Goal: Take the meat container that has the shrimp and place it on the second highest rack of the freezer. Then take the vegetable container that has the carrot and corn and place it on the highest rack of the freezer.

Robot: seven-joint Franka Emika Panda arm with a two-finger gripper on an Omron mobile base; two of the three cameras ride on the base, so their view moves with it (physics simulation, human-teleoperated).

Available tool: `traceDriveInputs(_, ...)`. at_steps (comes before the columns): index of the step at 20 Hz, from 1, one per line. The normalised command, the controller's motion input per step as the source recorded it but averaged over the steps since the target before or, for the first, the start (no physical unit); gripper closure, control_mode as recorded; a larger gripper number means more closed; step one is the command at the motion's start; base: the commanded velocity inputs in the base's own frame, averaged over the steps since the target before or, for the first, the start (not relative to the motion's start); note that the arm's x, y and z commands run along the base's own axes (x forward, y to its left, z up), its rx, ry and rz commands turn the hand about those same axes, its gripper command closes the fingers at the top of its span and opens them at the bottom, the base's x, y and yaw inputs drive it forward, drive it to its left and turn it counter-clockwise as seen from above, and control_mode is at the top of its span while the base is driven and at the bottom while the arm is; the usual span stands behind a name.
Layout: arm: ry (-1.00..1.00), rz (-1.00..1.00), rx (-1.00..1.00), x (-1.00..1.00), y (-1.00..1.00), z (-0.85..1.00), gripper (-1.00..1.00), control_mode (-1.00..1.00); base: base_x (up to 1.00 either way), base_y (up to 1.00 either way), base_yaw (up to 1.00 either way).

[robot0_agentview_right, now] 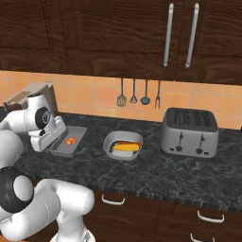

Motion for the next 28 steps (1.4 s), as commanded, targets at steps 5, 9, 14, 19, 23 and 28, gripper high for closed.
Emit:
traceDriveInputs(5,-0.09,-0.18,0.0,0.22,0.26,-0.3,-1.0,-1.0,0.0,0.0,0.0)
traceDriveInputs(9,-0.02,-0.1,0.0,0.47,0.14,-0.2,-1.0,-1.0,0.0,0.0,0.0)
traceDriveInputs(14,-0.01,-0.04,0.0,0.42,0.0,-0.15,-1.0,-1.0,0.0,0.0,0.0)
traceDriveInputs(19,0.0,-0.01,0.0,0.16,0.01,-0.26,-1.0,-1.0,0.0,0.0,0.0)
traceDriveInputs(23,-0.02,-0.01,0.0,0.09,0.05,-0.3,-1.0,-1.0,0.0,0.0,0.0)
traceDriveInputs(28,0.0,-0.02,0.0,0.15,0.02,-0.27,-1.0,-1.0,0.0,0.0,0.0)
